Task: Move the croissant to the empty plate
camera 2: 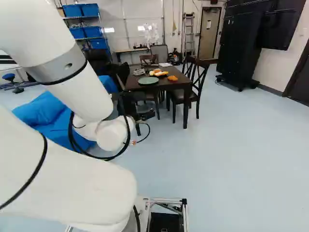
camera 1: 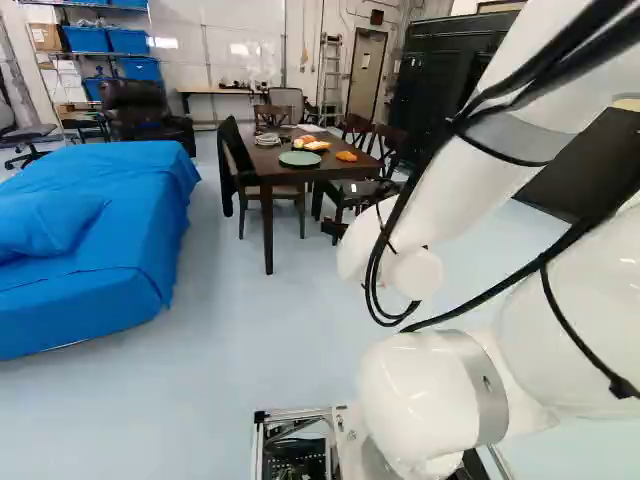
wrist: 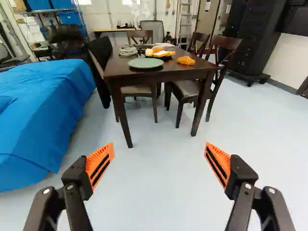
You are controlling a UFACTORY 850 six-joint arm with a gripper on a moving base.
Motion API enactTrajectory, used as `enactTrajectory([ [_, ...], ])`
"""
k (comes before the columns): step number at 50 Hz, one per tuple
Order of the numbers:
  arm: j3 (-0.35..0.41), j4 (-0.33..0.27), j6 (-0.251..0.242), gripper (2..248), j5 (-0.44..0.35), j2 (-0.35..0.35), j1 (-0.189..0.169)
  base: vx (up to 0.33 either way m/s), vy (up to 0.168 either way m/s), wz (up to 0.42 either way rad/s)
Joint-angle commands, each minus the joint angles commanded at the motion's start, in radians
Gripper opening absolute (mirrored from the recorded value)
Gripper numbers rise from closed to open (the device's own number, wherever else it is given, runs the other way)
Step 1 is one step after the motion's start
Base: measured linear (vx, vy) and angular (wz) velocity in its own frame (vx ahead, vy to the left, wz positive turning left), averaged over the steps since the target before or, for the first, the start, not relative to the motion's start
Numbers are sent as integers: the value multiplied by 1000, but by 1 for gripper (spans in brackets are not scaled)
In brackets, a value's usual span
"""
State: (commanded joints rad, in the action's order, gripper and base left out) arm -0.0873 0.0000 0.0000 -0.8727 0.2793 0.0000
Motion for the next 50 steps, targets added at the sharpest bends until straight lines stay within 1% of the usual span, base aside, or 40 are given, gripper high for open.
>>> enactTrajectory([
  [12,0,0,0,247,0,0,0,0,0,0],
  [22,0,0,0,247,0,0,0,0,-17,-212],
  [50,0,0,0,247,0,0,0,0,1,13],
])
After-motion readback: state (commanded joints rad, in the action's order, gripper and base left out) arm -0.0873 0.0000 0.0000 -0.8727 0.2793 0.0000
